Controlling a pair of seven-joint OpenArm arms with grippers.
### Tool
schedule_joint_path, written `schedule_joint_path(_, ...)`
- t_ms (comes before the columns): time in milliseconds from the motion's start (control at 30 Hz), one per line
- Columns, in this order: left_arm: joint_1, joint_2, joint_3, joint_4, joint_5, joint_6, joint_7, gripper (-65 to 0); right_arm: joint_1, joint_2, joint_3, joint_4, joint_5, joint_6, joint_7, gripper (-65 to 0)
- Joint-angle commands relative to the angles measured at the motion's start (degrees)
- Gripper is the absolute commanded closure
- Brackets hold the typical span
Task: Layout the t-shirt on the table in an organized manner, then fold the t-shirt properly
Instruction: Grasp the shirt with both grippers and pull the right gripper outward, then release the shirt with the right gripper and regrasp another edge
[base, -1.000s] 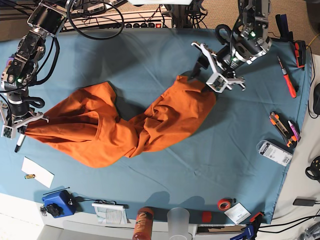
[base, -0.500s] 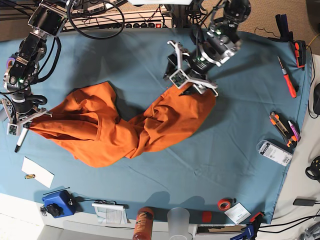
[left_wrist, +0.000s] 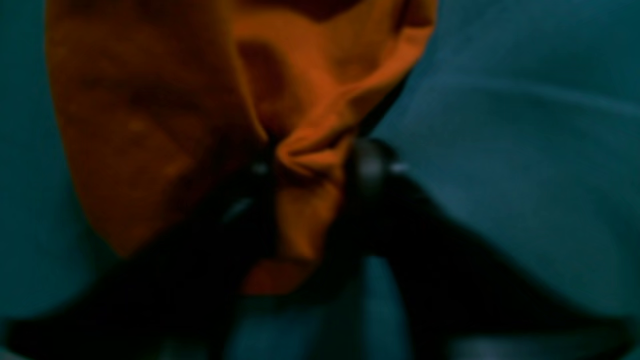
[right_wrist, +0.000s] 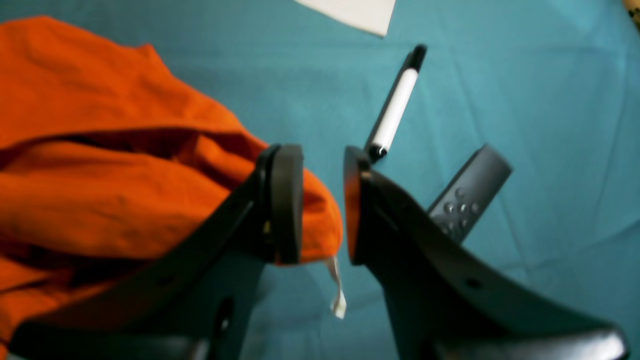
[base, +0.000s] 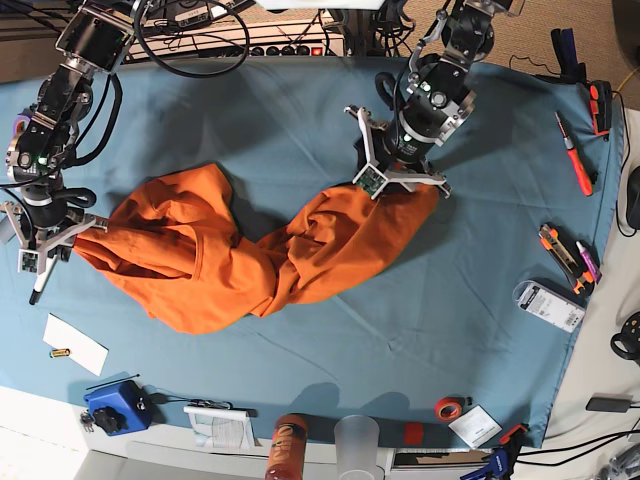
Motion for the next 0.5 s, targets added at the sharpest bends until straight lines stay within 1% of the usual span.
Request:
schedule_joint_path(0,-1.18,0.0,-0.07,0.92,0.33,1.6,0.11,-6.9,0.96,1.36,0.35,1.92,0.13,-0.2,1.46,-14.7)
schedule_joint_path(33,-1.81,0.0,-0.07,0.94,0.33,2.86,1.88,-0.1,0.96,1.79,0.35,2.51,0.15,-0.22,1.44,-14.7)
schedule_joint_path(100,-3.21,-0.02,-0.13,1.05,0.63,6.12,6.45,0.0,0.98,3.08,0.59,3.61,0.13,-0.26,1.44,-14.7)
schedule_joint_path(133,-3.93,-0.04,-0.13,1.4,1.88,7.76,9.55,0.0,0.98,3.87,1.07,4.07,0.13,-0.26,1.53,-14.7)
schedule_joint_path(200,-5.22,-0.07,-0.13,3.13,6.29,10.49,15.3,0.0,1.03,5.6,2.73,4.44,0.44,-0.31,1.46,-14.7)
schedule_joint_path(233,-5.7,-0.31,-0.13,4.5,8.44,11.54,17.31,0.0,1.14,6.4,3.78,4.42,1.27,-0.28,1.14,-14.7)
schedule_joint_path(300,-6.21,-1.33,-0.11,8.24,11.72,13.0,19.78,0.0,1.11,7.78,6.12,4.42,3.78,-0.26,-0.22,-14.7)
schedule_joint_path(400,-5.92,-3.13,-0.11,15.34,14.53,14.58,22.86,0.0,1.11,8.92,9.42,4.37,7.74,0.2,-3.54,-14.7)
schedule_joint_path(433,-5.49,-3.39,-0.13,18.05,14.73,14.8,23.93,0.0,1.09,8.94,10.38,4.37,9.18,1.05,-4.66,-14.7)
schedule_joint_path(467,-4.72,-3.45,-0.17,20.9,15.19,15.04,24.35,0.0,1.05,8.94,11.28,4.37,10.97,2.91,-6.12,-14.7)
